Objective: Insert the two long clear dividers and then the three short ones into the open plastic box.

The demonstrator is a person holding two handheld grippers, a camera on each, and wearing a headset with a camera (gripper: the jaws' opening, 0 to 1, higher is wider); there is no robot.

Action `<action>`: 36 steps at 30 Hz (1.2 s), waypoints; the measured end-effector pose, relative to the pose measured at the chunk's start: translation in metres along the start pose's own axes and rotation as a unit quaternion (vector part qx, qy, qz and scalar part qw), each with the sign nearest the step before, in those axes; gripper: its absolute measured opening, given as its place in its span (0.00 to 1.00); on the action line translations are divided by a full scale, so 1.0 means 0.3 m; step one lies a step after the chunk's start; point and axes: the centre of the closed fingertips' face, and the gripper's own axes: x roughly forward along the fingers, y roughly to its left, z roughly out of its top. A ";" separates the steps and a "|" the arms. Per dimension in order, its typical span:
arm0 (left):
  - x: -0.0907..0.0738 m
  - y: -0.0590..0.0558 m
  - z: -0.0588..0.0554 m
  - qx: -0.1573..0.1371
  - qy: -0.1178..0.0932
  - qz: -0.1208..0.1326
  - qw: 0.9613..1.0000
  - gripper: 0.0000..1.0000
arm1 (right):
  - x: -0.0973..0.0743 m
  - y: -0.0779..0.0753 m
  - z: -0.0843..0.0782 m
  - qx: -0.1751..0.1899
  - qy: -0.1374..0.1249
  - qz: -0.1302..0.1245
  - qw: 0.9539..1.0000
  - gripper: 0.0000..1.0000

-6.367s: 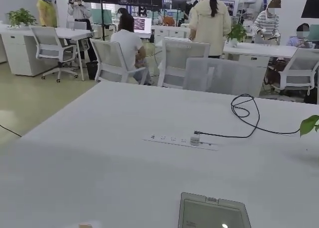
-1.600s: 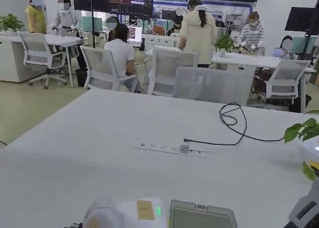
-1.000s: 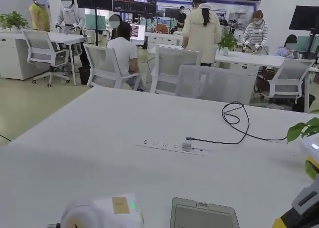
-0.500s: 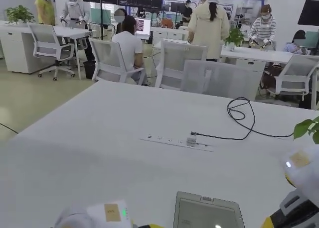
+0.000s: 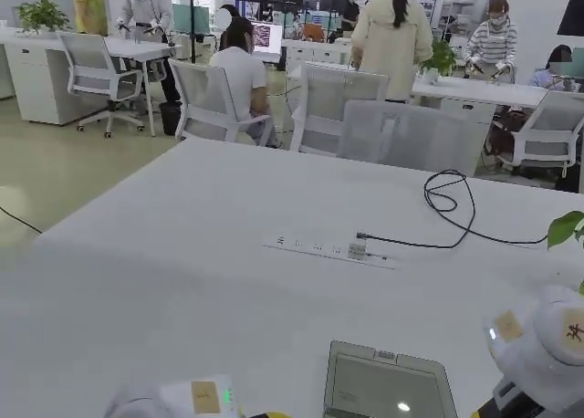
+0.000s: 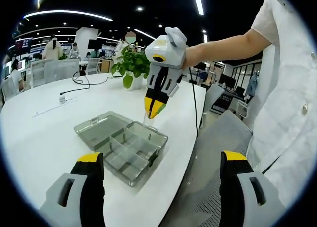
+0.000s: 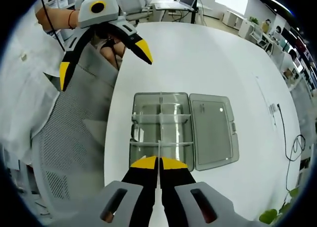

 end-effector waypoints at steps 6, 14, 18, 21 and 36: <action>0.001 0.000 -0.002 -0.002 -0.001 0.000 1.000 1.00 | 0.021 -0.009 -0.011 0.001 0.007 -0.001 1.000 0.03; 0.005 -0.004 -0.001 -0.004 -0.003 -0.001 1.000 1.00 | 0.038 -0.013 -0.026 -0.001 0.015 0.001 1.000 0.03; 0.006 -0.005 -0.005 -0.003 -0.002 -0.002 1.000 1.00 | 0.047 -0.016 -0.029 0.001 0.017 0.002 1.000 0.03; 0.006 -0.003 -0.005 -0.004 -0.003 -0.001 1.000 1.00 | 0.060 -0.018 -0.032 0.003 0.017 0.008 1.000 0.03; 0.001 -0.004 -0.004 -0.007 -0.008 0.001 1.000 1.00 | 0.083 -0.016 -0.046 0.005 0.000 0.014 1.000 0.03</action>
